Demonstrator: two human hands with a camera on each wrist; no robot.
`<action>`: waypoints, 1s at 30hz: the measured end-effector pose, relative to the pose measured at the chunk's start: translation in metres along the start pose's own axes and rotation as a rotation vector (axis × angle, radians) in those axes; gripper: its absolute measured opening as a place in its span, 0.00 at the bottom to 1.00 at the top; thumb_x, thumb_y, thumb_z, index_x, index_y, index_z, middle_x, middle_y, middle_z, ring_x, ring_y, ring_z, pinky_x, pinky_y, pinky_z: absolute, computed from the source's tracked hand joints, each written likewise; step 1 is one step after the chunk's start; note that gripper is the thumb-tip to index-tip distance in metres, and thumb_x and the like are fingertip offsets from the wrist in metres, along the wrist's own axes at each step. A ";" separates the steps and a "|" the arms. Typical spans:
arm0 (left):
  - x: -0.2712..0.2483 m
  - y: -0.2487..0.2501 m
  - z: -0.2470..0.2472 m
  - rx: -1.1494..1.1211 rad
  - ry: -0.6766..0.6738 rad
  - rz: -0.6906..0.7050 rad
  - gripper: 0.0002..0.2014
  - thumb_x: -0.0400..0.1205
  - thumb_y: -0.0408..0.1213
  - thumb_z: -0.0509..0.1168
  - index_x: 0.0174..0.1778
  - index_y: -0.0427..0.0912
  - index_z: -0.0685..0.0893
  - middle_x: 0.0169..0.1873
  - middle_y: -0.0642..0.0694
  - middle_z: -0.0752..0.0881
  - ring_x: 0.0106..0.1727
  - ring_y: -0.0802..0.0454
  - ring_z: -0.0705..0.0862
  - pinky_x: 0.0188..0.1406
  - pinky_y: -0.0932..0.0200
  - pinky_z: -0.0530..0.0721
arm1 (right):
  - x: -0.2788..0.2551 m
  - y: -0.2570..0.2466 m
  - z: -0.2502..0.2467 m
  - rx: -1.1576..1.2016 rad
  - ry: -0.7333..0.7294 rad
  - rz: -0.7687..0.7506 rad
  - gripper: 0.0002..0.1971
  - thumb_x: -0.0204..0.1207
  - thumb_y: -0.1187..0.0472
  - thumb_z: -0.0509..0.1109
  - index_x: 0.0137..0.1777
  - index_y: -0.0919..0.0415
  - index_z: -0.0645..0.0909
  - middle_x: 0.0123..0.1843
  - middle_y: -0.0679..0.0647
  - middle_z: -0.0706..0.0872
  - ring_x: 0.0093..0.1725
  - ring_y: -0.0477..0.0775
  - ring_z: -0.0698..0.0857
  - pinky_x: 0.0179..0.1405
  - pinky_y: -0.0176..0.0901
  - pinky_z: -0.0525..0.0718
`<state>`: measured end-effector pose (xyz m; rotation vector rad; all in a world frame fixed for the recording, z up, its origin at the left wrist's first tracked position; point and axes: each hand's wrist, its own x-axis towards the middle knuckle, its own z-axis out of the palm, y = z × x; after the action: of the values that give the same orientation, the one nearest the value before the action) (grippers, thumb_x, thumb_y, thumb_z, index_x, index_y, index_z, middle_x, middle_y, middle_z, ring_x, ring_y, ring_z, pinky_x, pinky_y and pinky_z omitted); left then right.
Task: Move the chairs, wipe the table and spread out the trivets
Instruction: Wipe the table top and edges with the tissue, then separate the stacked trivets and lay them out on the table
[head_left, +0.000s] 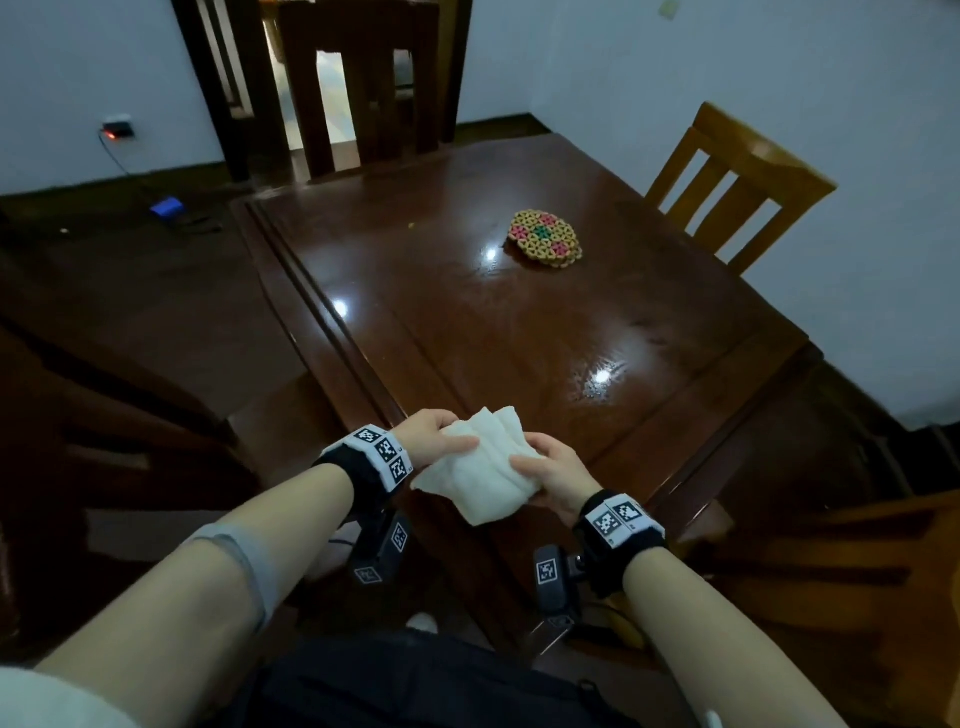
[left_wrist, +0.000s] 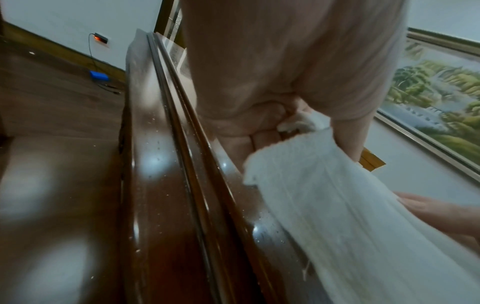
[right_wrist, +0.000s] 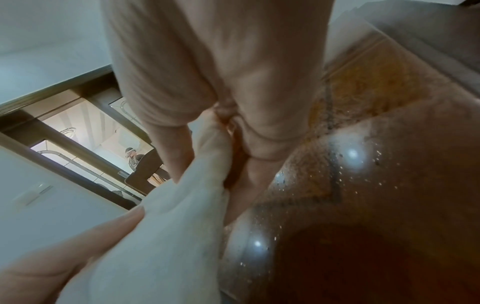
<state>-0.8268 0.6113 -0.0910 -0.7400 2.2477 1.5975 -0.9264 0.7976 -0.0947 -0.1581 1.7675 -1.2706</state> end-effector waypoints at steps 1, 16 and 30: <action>0.006 0.002 0.001 0.020 0.003 -0.001 0.12 0.80 0.49 0.68 0.49 0.44 0.83 0.42 0.51 0.85 0.44 0.56 0.84 0.37 0.64 0.80 | 0.004 -0.002 -0.003 -0.011 0.018 -0.002 0.17 0.77 0.66 0.69 0.66 0.56 0.79 0.61 0.58 0.85 0.56 0.58 0.86 0.41 0.49 0.87; 0.072 0.036 0.015 -0.037 -0.259 -0.112 0.13 0.86 0.45 0.61 0.64 0.46 0.78 0.57 0.46 0.86 0.53 0.50 0.87 0.55 0.52 0.82 | 0.051 -0.026 -0.085 -0.277 0.299 -0.047 0.19 0.71 0.68 0.70 0.62 0.54 0.80 0.58 0.53 0.84 0.54 0.55 0.85 0.54 0.58 0.87; 0.248 0.099 -0.066 -0.120 0.047 -0.061 0.16 0.86 0.40 0.60 0.69 0.43 0.75 0.58 0.46 0.83 0.53 0.52 0.85 0.44 0.61 0.82 | 0.184 -0.116 -0.150 -0.567 0.369 0.006 0.20 0.83 0.62 0.64 0.74 0.57 0.73 0.72 0.52 0.78 0.73 0.53 0.76 0.69 0.46 0.76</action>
<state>-1.0832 0.5151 -0.1161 -0.8768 2.1541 1.7151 -1.1849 0.7424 -0.1058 -0.2488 2.4159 -0.7945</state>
